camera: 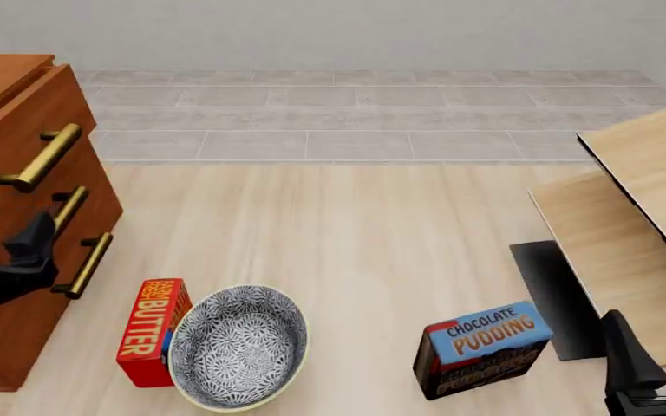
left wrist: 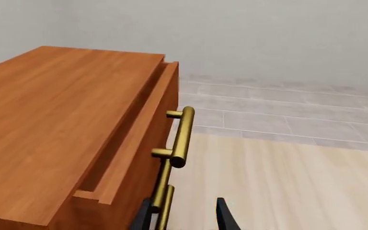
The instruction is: Close the top drawer of the cabinet and put the bowl on top of it.
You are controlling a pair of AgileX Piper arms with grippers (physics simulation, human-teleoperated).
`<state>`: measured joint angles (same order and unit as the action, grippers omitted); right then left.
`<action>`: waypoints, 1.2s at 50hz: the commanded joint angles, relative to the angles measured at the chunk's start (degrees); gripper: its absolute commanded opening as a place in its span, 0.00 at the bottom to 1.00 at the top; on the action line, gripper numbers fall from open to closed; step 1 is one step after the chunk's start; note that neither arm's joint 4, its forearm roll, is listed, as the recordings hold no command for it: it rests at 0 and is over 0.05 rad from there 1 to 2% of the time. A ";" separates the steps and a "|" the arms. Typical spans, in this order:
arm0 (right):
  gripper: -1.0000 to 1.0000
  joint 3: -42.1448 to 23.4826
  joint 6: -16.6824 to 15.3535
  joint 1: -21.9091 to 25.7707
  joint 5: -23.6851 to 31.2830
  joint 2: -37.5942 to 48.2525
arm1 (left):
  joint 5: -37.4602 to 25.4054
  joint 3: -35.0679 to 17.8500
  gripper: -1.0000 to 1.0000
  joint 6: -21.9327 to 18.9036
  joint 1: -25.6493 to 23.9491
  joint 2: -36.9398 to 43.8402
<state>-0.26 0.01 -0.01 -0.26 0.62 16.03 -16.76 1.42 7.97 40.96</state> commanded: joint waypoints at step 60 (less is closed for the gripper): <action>1.00 0.05 0.01 0.00 0.05 -0.13 | 2.97 0.94 1.00 0.89 7.19 1.92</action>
<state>-0.26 0.01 -0.01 -0.26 0.62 18.88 -15.89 3.91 13.56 42.22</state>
